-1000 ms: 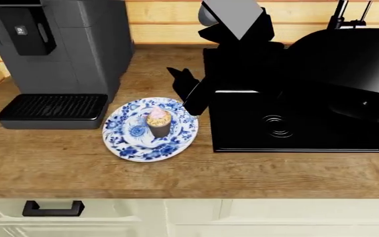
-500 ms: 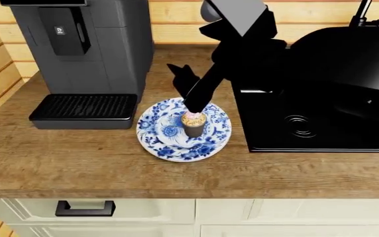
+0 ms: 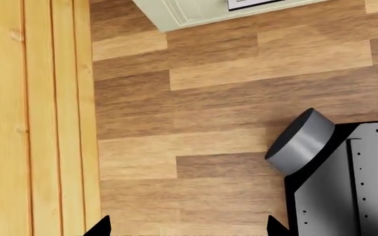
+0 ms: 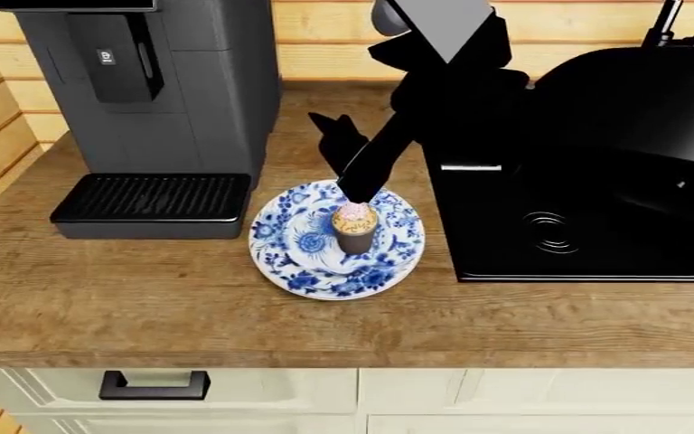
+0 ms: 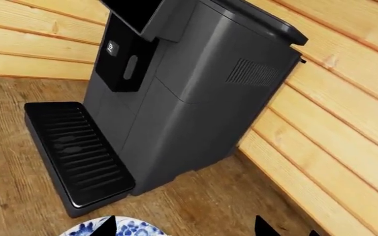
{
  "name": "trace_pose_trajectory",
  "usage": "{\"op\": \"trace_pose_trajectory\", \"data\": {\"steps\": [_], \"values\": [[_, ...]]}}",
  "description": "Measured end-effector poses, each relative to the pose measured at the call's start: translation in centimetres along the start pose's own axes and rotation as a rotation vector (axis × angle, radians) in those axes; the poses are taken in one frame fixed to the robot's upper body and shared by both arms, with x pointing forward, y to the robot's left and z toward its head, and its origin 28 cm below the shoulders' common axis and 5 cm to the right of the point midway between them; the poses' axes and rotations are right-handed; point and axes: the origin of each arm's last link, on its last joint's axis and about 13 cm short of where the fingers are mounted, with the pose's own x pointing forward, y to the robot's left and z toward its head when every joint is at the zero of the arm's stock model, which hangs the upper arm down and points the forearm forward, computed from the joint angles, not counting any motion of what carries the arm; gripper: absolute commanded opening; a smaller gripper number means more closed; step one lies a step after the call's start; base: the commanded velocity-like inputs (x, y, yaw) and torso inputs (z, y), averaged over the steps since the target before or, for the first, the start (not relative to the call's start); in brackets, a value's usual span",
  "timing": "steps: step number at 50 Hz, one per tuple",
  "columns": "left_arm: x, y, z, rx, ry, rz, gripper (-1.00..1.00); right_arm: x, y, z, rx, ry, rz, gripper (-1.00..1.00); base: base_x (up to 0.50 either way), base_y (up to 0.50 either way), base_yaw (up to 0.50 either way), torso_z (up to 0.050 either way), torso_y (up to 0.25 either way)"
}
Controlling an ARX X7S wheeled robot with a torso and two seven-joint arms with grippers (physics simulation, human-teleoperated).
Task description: Move the dessert items from the plate to the tray.
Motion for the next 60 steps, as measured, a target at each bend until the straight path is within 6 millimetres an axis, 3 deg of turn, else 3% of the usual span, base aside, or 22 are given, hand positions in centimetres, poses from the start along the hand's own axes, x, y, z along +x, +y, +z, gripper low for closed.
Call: {"op": "trace_pose_trajectory", "data": {"steps": [14, 27, 48, 60], "values": [[0.1, 0.0, 0.1, 0.000, 0.007, -0.002, 1.00, 0.1, 0.0, -0.1, 0.006, -0.002, 0.004, 1.00, 0.50, 0.00, 0.00, 0.000, 0.001], [0.2, 0.0, 0.2, 0.000, 0.008, -0.008, 1.00, -0.2, 0.0, -0.1, 0.011, -0.006, 0.008, 1.00, 0.00, 0.00, 0.00, 0.000, 0.000], [0.1, 0.0, 0.2, 0.007, 0.014, -0.012, 1.00, -6.1, 1.4, -0.7, 0.057, 0.043, 0.020, 1.00, 0.00, 0.00, 0.00, 0.000, 0.000], [0.1, 0.0, 0.1, 0.010, 0.018, -0.017, 1.00, -7.8, 3.1, -2.5, 0.074, 0.107, 0.036, 1.00, 0.00, 0.00, 0.00, 0.000, 0.000]]}}
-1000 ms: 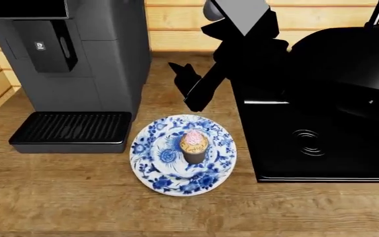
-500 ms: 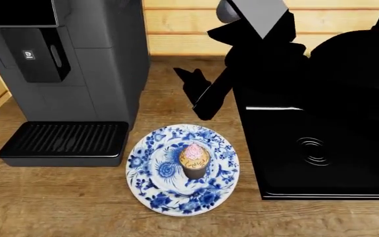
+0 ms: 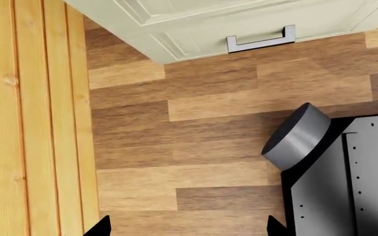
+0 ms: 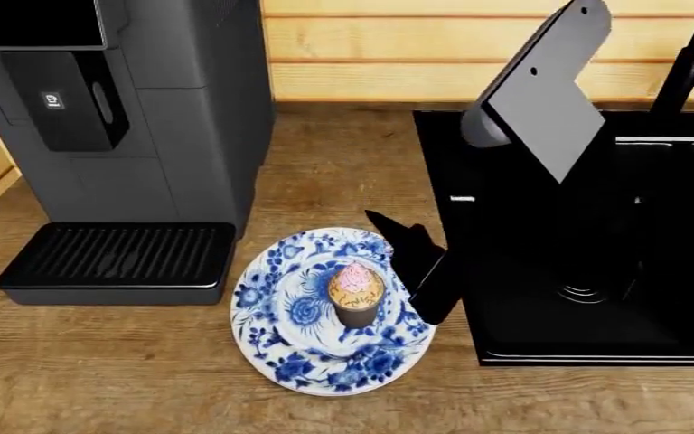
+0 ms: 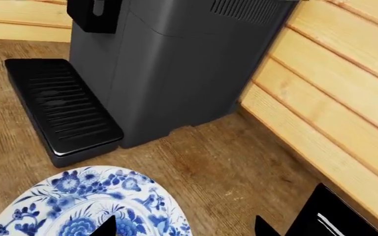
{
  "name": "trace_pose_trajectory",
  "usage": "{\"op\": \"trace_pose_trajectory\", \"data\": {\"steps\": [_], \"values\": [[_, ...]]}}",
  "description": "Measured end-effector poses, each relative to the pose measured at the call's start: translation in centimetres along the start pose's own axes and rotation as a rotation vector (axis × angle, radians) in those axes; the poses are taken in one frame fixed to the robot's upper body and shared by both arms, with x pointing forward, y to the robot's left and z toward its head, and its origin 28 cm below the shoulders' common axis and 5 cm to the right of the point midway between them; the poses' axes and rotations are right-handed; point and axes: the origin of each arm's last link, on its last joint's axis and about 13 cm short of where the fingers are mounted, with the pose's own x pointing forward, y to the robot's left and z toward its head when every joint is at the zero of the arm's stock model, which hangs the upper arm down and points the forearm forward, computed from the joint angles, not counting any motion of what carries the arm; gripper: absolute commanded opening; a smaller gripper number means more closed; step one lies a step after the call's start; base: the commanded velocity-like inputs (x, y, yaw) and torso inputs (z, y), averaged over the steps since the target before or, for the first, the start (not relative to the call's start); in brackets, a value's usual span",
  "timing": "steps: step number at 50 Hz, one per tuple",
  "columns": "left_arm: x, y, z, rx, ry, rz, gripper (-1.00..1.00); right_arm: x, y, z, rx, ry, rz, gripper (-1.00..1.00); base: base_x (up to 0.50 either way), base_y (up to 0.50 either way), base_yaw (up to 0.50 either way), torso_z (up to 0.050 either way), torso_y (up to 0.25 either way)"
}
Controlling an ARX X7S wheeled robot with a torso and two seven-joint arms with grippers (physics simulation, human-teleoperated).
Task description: Move the dessert items from the plate to the tray.
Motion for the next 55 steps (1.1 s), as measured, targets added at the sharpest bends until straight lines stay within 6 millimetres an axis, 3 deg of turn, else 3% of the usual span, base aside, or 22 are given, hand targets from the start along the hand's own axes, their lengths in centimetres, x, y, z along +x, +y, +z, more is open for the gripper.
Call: {"op": "trace_pose_trajectory", "data": {"steps": [15, 55], "values": [[0.0, 0.0, 0.0, 0.001, -0.006, 0.001, 1.00, -0.3, 1.3, -1.3, 0.000, 0.061, 0.044, 1.00, 0.00, 0.00, 0.00, 0.000, 0.000], [0.0, 0.0, 0.0, 0.003, -0.014, 0.007, 1.00, -0.9, 2.1, -1.1, -0.022, 0.053, 0.087, 1.00, 0.00, 0.00, 0.00, 0.000, 0.000]]}}
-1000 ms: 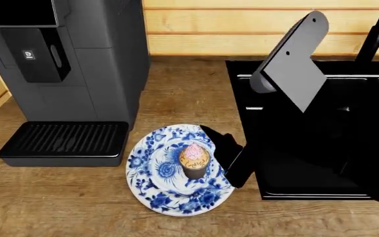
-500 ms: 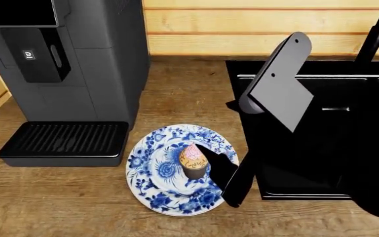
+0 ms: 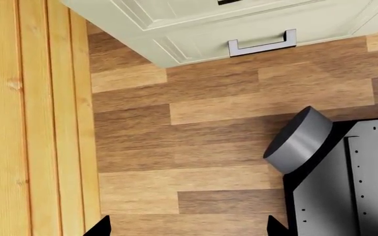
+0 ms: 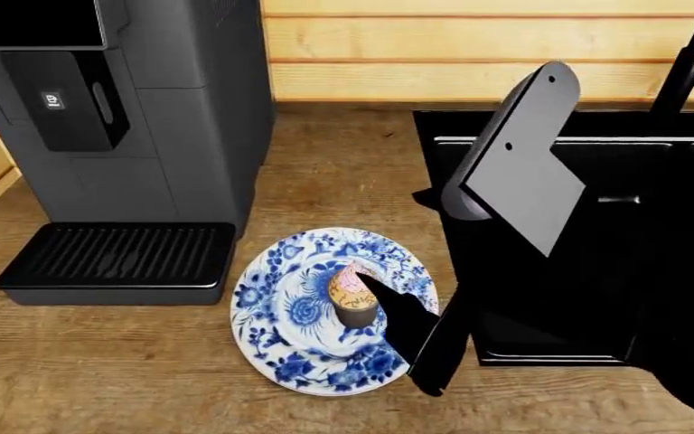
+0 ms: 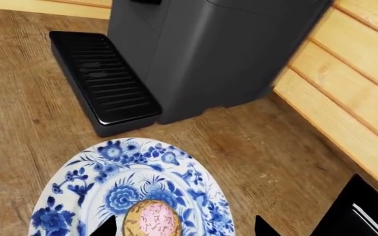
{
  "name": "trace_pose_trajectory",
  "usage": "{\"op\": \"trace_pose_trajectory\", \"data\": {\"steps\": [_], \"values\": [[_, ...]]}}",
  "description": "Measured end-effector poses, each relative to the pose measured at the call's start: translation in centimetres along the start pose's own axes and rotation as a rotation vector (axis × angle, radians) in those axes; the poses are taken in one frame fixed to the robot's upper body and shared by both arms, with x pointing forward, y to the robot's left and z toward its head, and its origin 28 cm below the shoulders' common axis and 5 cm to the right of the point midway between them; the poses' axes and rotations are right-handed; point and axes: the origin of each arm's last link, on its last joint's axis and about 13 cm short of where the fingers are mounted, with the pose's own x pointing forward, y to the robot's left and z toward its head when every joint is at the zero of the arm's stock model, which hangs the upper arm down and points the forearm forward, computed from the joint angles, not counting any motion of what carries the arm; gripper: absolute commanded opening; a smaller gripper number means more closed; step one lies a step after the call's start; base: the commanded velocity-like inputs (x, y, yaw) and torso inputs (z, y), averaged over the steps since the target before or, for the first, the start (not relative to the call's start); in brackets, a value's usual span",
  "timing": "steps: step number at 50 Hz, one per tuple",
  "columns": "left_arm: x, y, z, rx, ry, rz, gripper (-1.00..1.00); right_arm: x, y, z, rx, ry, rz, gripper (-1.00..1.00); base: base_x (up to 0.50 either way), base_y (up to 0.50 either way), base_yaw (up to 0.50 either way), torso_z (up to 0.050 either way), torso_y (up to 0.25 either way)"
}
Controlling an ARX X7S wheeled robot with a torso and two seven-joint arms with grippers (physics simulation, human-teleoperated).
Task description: Move the dessert items from the plate to the tray.
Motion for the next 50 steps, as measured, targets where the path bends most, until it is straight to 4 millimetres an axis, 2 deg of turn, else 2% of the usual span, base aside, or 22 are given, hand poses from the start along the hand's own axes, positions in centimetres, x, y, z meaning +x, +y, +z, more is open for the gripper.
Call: {"op": "trace_pose_trajectory", "data": {"steps": [18, 50], "values": [[0.0, 0.0, 0.0, -0.001, 0.001, -0.001, 1.00, 1.8, -0.1, -0.8, 0.024, -0.003, 0.047, 1.00, 0.00, 0.00, 0.00, 0.000, 0.000], [0.0, 0.0, 0.0, -0.002, -0.001, -0.001, 1.00, 3.3, 0.5, -2.1, 0.059, 0.013, 0.102, 1.00, 0.00, 0.00, 0.00, 0.000, 0.000]]}}
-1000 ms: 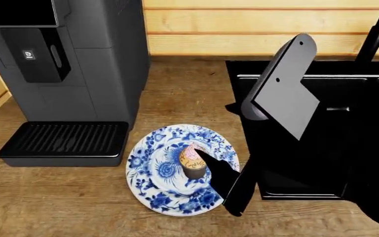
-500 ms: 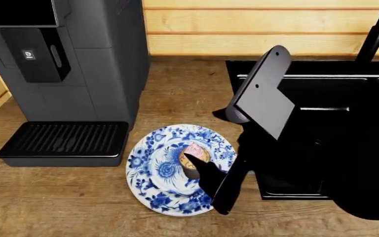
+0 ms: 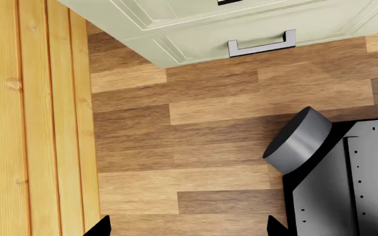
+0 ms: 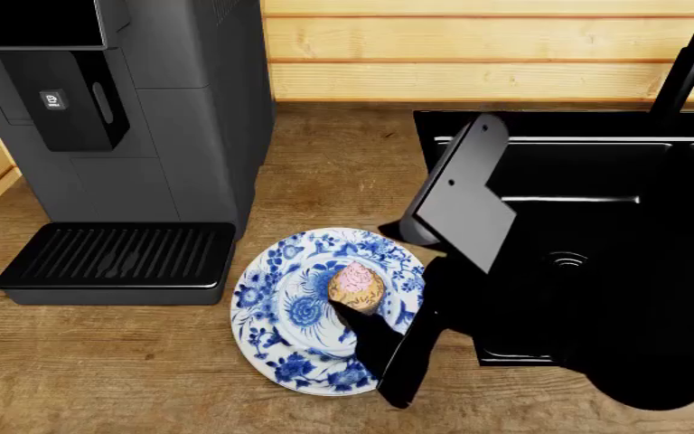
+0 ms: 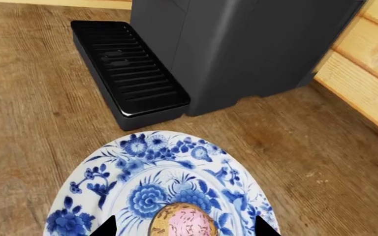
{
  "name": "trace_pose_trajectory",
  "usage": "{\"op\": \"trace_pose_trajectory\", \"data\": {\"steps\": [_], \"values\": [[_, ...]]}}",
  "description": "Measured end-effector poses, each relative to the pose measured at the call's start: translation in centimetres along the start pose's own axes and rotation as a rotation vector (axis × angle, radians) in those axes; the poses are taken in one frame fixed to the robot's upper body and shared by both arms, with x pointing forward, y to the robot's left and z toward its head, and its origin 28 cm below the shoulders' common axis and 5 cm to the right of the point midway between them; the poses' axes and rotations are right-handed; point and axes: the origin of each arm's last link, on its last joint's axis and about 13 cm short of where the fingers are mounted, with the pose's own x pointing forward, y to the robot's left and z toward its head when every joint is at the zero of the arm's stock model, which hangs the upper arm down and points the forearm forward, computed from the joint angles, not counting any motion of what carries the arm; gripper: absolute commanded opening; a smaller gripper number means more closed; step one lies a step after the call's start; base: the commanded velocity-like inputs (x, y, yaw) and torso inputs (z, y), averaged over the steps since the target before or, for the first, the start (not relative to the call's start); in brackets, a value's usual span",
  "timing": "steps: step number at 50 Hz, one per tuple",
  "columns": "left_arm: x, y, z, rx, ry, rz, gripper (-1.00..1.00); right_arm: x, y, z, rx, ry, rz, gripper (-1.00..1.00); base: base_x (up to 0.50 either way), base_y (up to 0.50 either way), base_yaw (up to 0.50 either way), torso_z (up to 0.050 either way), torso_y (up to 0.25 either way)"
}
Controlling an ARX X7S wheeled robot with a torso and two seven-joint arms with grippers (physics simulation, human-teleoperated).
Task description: Move the dessert items from the plate to the tray.
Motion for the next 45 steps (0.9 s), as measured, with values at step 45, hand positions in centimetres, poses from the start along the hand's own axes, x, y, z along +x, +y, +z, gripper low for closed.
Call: {"op": "trace_pose_trajectory", "data": {"steps": [45], "values": [[0.0, 0.0, 0.0, -0.001, 0.000, 0.000, 1.00, 1.5, -0.4, -1.3, 0.033, 0.028, 0.029, 1.00, 0.00, 0.00, 0.00, 0.000, 0.000]]}}
